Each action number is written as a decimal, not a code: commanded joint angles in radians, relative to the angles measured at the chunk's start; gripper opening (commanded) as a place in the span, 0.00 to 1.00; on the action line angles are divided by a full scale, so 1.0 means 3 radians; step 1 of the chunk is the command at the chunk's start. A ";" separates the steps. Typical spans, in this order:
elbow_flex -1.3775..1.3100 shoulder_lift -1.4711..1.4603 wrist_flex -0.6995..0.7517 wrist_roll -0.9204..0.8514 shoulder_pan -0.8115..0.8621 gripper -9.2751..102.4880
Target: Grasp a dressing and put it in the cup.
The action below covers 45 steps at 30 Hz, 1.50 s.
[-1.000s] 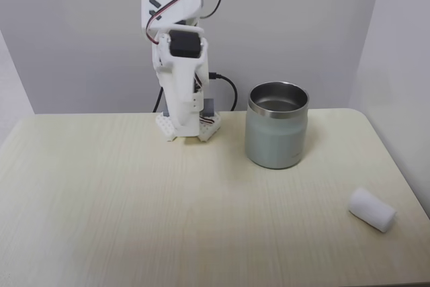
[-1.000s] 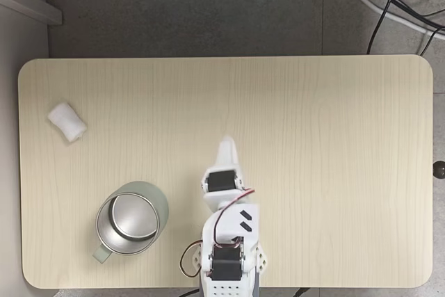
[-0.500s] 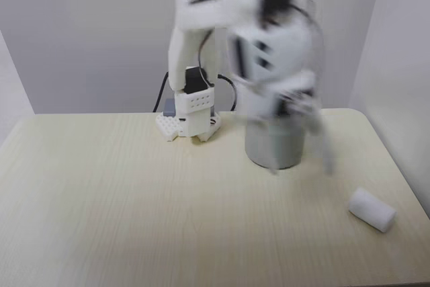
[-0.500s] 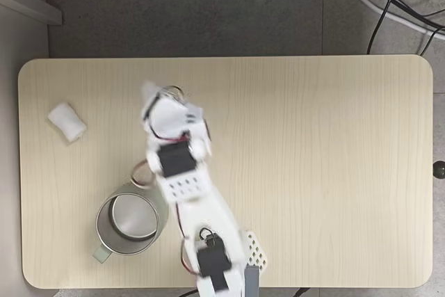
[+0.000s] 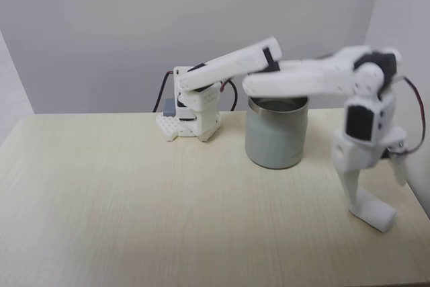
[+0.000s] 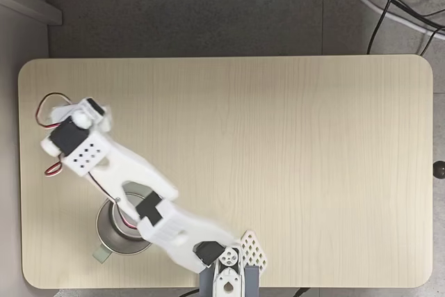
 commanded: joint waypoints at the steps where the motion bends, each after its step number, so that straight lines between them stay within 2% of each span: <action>1: 0.0470 0.0245 0.0112 -0.0026 -0.0066 0.40; 12: 0.0747 0.0603 0.0123 -0.0015 -0.0138 0.36; 14: 0.0762 0.0603 0.0123 -0.0010 -0.0123 0.29; 16: 0.0772 0.0603 0.0128 0.0000 -0.0112 0.13; 17: 0.0782 0.0603 0.0128 0.0015 -0.0107 0.08; 27: 0.0711 0.0353 0.0143 0.0123 -0.0051 0.08; 33: -0.0005 -0.0603 0.0148 0.0251 -0.0118 0.08; 45: -0.2148 -0.3216 0.0148 0.0291 -0.0532 0.08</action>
